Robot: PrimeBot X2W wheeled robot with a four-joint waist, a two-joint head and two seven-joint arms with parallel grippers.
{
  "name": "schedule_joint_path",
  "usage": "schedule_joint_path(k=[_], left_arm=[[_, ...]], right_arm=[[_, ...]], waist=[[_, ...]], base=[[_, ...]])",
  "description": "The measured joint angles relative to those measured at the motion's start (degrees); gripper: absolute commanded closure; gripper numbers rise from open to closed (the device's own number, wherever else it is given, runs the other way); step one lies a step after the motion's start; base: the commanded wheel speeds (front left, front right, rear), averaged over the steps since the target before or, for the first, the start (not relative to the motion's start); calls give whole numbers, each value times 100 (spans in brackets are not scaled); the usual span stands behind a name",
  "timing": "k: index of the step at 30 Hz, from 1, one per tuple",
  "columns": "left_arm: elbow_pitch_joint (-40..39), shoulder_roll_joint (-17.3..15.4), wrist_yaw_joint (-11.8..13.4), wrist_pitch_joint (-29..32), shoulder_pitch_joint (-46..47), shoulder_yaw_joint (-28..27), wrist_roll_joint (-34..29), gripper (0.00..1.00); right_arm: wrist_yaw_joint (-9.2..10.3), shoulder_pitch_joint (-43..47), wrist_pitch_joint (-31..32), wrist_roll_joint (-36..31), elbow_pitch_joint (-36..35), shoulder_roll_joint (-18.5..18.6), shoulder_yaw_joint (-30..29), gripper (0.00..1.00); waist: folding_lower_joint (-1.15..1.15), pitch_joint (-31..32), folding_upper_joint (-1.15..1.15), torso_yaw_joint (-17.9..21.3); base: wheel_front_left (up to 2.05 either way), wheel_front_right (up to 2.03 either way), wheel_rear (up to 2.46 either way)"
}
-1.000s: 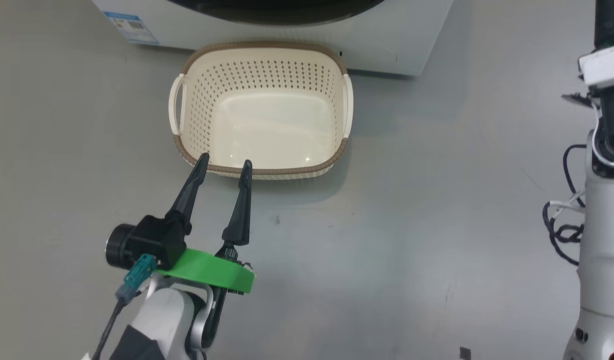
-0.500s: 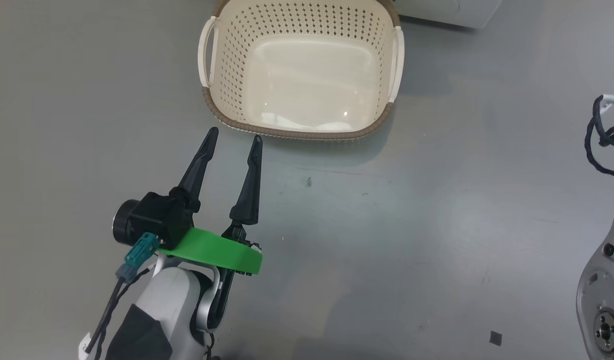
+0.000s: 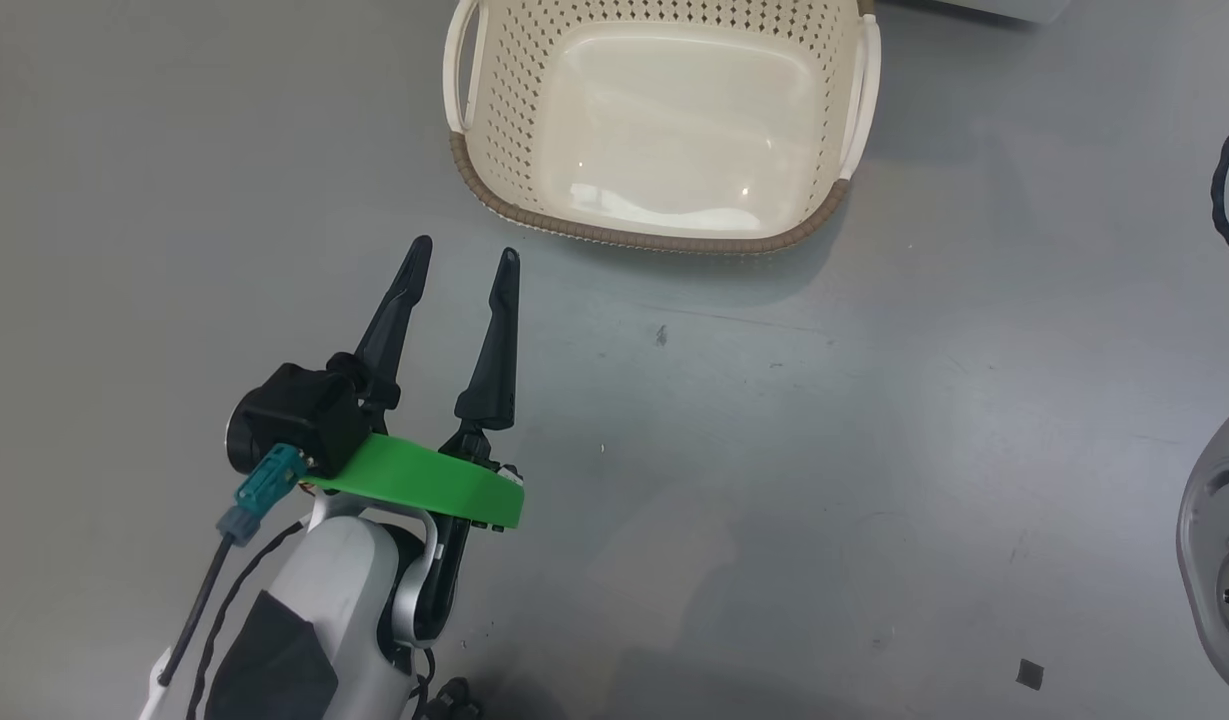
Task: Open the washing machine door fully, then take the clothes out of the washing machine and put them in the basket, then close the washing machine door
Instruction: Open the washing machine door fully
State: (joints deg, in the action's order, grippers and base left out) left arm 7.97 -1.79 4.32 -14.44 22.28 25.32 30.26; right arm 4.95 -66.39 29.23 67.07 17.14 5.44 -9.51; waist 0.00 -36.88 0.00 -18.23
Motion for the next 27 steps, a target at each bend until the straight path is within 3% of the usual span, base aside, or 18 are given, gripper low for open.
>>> schedule_joint_path(k=[27], left_arm=[[81,21,44,0,62,169,-11,0]], right_arm=[[179,-715,787,549,1036,230,-241,100]], waist=[[0,-28,0,-126]], base=[[0,0,0]])
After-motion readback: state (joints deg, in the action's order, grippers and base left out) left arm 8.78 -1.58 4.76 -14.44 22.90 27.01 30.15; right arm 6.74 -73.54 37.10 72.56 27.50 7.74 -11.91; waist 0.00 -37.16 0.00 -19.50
